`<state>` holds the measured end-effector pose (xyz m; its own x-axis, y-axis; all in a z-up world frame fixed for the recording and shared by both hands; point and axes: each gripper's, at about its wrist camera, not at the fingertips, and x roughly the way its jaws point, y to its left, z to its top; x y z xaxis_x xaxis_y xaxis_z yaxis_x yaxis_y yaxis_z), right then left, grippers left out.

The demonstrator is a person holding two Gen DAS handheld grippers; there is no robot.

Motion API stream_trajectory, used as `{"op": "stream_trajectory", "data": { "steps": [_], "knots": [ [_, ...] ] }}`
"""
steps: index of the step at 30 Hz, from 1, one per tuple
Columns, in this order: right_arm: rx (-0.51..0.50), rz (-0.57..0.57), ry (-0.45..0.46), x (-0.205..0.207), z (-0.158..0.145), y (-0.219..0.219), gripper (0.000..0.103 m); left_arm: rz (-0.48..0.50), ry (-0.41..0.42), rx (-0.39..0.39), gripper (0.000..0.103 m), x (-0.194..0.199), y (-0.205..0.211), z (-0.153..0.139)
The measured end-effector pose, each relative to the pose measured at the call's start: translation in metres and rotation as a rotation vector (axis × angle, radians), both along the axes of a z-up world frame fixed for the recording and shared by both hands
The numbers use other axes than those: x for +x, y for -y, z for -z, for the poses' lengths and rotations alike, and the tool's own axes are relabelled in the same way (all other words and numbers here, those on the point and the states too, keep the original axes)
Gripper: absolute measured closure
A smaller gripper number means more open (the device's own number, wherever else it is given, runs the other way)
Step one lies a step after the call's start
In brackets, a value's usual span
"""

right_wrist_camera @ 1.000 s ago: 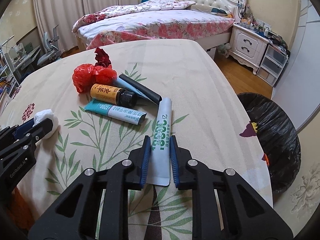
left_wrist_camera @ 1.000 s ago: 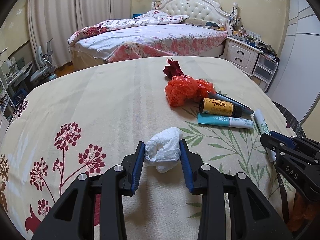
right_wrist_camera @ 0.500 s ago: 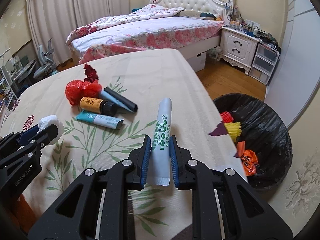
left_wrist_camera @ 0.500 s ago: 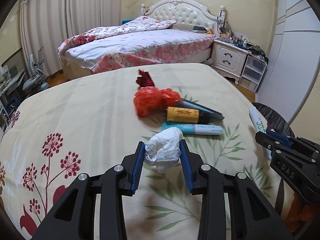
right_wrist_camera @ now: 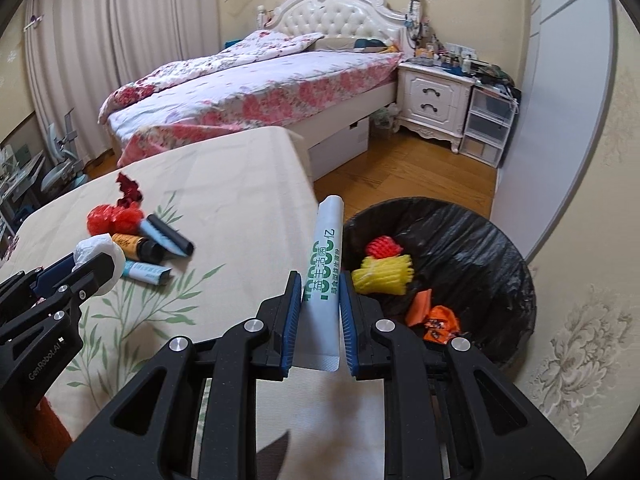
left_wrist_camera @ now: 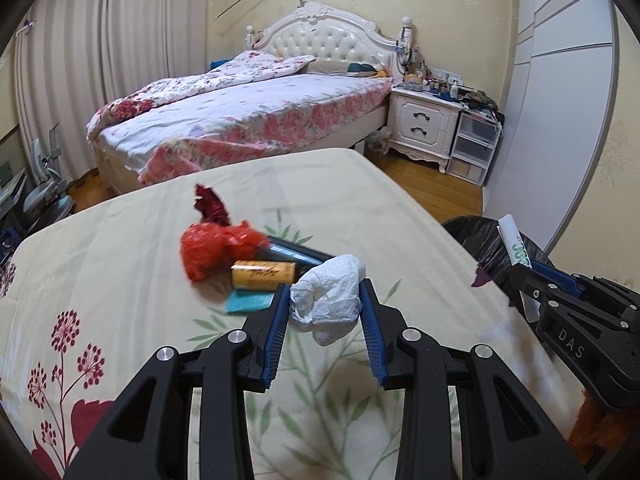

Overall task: Collect trash
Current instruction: 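Carry the tissue and white tube over the black bin and open both grippers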

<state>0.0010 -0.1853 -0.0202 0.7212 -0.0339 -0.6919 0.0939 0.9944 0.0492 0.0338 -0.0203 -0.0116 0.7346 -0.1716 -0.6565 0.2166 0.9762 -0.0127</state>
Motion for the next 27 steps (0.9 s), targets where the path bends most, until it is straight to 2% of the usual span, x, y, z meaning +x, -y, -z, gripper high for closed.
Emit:
{"op": "stream_trajectory", "data": {
  "steps": [12, 27],
  "knots": [
    [-0.026, 0.135, 0.029, 0.003, -0.003, 0.055, 0.084, 0.102, 0.035, 0.005, 0.067, 0.027, 0.061, -0.006],
    [-0.062, 0.248, 0.045, 0.025, 0.005, 0.096, 0.084, 0.191, 0.034, 0.030, 0.067, 0.067, 0.130, 0.010]
  ]
}}
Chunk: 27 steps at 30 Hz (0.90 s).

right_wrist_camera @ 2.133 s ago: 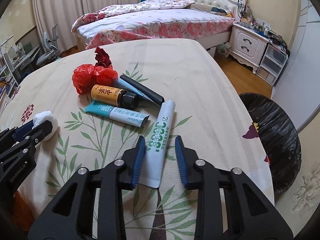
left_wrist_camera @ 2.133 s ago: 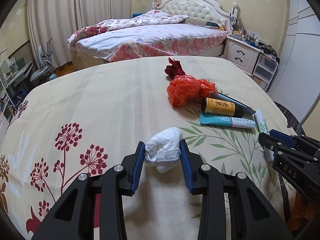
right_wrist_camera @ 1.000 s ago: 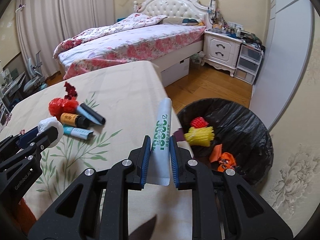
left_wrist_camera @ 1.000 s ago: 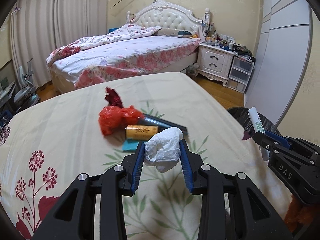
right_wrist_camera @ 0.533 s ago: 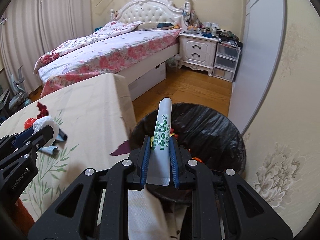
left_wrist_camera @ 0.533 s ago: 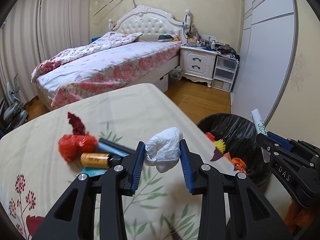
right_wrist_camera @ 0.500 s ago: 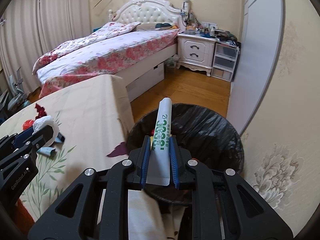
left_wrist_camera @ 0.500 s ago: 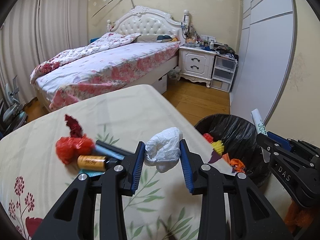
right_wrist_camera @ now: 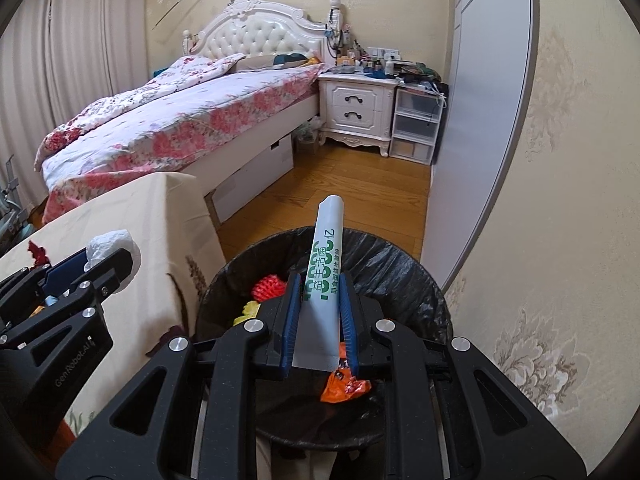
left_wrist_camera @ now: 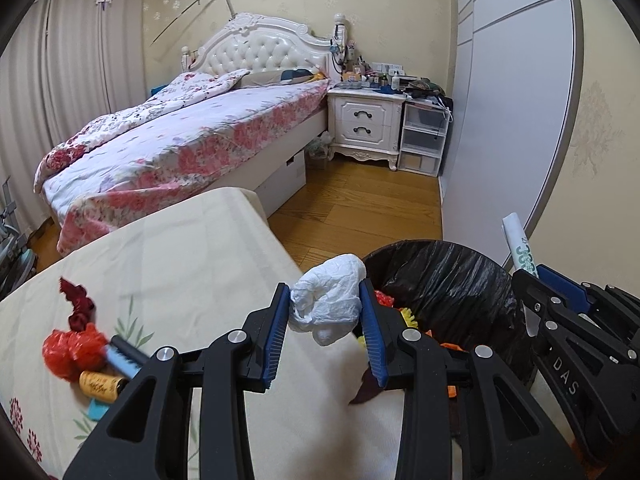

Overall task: Collect trash
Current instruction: 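Carry the tissue and white tube over the black bin and open both grippers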

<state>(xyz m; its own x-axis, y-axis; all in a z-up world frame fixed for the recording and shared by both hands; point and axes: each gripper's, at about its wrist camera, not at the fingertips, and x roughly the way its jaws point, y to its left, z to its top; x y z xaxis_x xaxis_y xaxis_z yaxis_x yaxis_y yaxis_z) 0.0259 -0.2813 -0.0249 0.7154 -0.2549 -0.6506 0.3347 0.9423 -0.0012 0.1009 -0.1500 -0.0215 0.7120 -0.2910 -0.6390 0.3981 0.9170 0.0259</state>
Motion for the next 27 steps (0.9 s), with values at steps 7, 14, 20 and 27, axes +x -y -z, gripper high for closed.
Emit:
{"op": "stream_trajectory", "data": {
  "steps": [7, 14, 20, 27],
  "knots": [
    [0.010, 0.043, -0.002, 0.008, 0.006, 0.017, 0.084, 0.016, -0.002, 0.018, 0.067, 0.013, 0.018, 0.008],
    [0.024, 0.062, -0.006, 0.014, 0.010, 0.026, 0.083, 0.029, -0.008, 0.036, 0.067, 0.019, 0.031, 0.011],
    [0.028, 0.069, -0.009, 0.017, 0.013, 0.027, 0.083, 0.028, -0.018, 0.054, 0.066, 0.024, 0.041, 0.016],
    [0.032, 0.083, -0.008, 0.019, 0.014, 0.028, 0.068, 0.009, -0.041, 0.055, 0.047, 0.028, 0.039, 0.021]
  ]
}}
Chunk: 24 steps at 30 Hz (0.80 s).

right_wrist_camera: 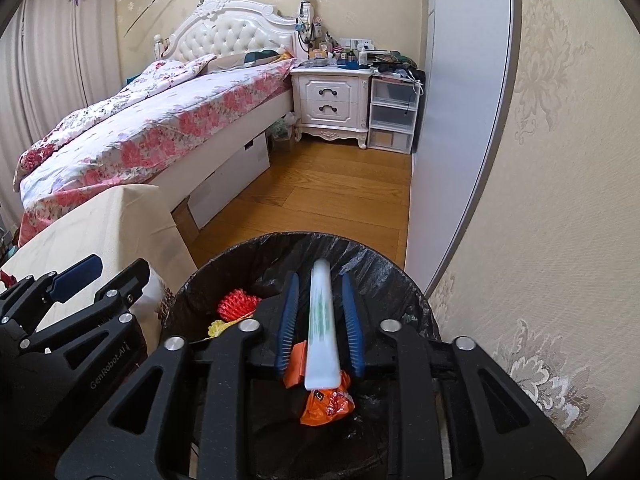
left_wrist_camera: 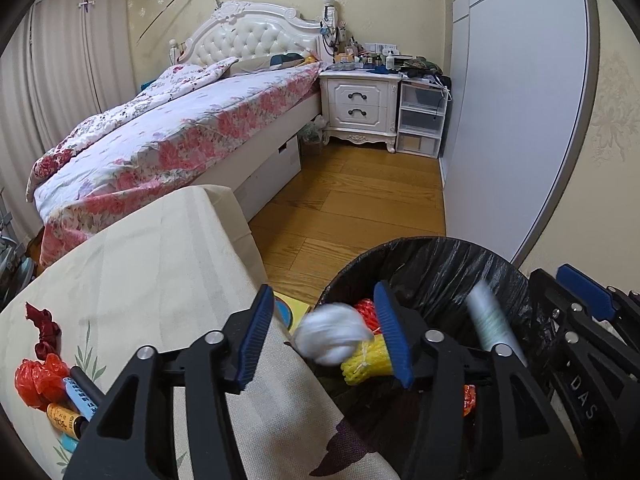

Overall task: Collect trash
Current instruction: 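Carry the tissue and white tube over the black bin and open both grippers, then return to the table and grasp the teal tube with the left gripper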

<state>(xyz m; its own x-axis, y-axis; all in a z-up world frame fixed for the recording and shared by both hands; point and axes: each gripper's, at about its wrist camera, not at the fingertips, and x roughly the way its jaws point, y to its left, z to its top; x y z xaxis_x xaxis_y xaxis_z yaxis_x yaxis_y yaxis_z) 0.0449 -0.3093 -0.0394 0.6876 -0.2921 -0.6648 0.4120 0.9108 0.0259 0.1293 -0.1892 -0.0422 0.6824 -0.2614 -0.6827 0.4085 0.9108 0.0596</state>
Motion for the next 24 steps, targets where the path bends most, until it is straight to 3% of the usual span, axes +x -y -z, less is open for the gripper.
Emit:
{"op": "stream_trajectory", "data": {
  "steps": [6, 12, 14, 24],
  "knots": [
    [-0.011, 0.014, 0.006, -0.001, -0.001, 0.000, 0.063, -0.012, 0.007, 0.001, 0.032, -0.001, -0.002, -0.001],
    [-0.016, 0.008, 0.007, -0.002, -0.003, -0.001, 0.058, -0.025, 0.004, 0.004, 0.030, -0.005, -0.009, -0.004],
    [-0.019, 0.005, 0.011, -0.003, -0.004, -0.002, 0.052, -0.032, 0.004, 0.000, 0.030, -0.006, -0.013, -0.005],
    [-0.019, -0.005, 0.013, -0.011, -0.007, -0.009, 0.049, -0.043, -0.007, -0.004, 0.028, -0.012, -0.024, -0.006]
  ]
}}
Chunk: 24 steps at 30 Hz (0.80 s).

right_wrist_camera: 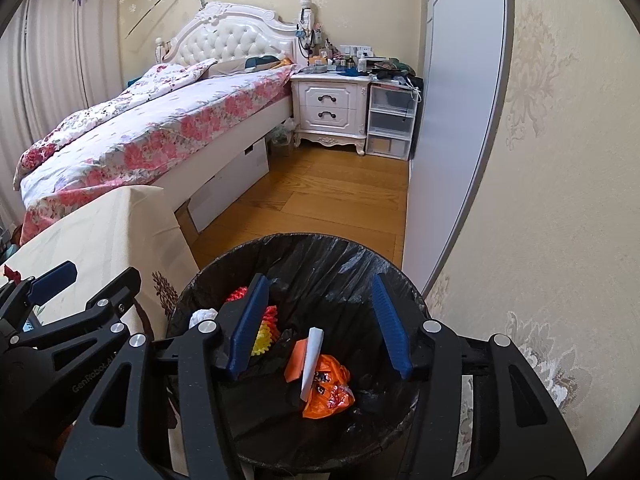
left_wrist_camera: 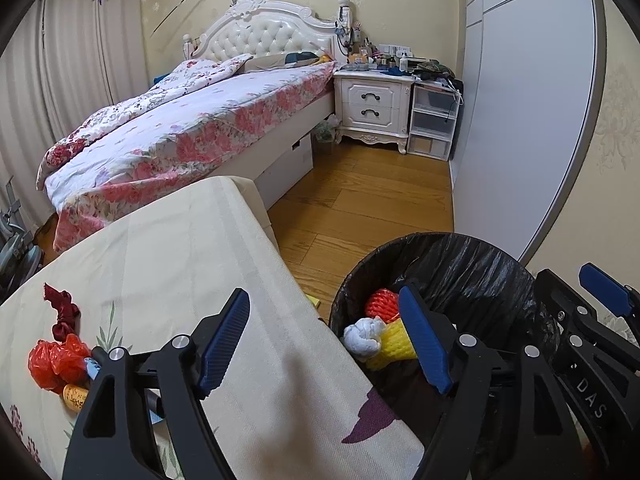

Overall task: Collect trash
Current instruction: 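Return to the table and grasp the teal tube with the left gripper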

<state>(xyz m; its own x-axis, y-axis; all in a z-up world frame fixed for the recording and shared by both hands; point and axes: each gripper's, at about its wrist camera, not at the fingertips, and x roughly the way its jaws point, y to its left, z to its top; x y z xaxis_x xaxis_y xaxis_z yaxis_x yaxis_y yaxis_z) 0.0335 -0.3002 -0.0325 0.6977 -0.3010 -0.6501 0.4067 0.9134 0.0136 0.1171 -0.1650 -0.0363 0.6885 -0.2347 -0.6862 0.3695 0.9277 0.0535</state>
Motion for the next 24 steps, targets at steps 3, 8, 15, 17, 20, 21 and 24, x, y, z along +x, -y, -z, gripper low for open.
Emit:
{"op": "stream_trajectory", "data": {
  "steps": [3, 8, 15, 17, 20, 21, 24],
  "knots": [
    [0.001, -0.006, 0.003, -0.001, -0.003, -0.003, 0.049, -0.002, 0.000, 0.000, 0.028, -0.003, -0.003, -0.001],
    [0.011, -0.037, 0.014, -0.004, -0.008, -0.014, 0.047, -0.017, 0.003, 0.003, 0.028, -0.013, -0.015, -0.004],
    [0.022, -0.122, 0.008, -0.001, -0.009, -0.044, 0.047, -0.104, -0.007, 0.011, 0.028, -0.025, -0.057, -0.004],
    [0.024, -0.154, 0.005, 0.001, -0.009, -0.057, 0.047, -0.138, -0.012, 0.010, 0.028, -0.027, -0.071, -0.004],
    [0.024, -0.193, 0.000, 0.003, -0.010, -0.071, 0.047, -0.186, -0.022, 0.014, 0.028, -0.030, -0.089, -0.003],
    [0.025, -0.205, 0.000, 0.003, -0.010, -0.076, 0.047, -0.204, -0.025, 0.018, 0.028, -0.031, -0.096, -0.002],
    [0.026, -0.240, -0.001, 0.003, -0.011, -0.091, 0.047, -0.245, -0.033, 0.032, 0.028, -0.032, -0.111, 0.001]
  ]
}}
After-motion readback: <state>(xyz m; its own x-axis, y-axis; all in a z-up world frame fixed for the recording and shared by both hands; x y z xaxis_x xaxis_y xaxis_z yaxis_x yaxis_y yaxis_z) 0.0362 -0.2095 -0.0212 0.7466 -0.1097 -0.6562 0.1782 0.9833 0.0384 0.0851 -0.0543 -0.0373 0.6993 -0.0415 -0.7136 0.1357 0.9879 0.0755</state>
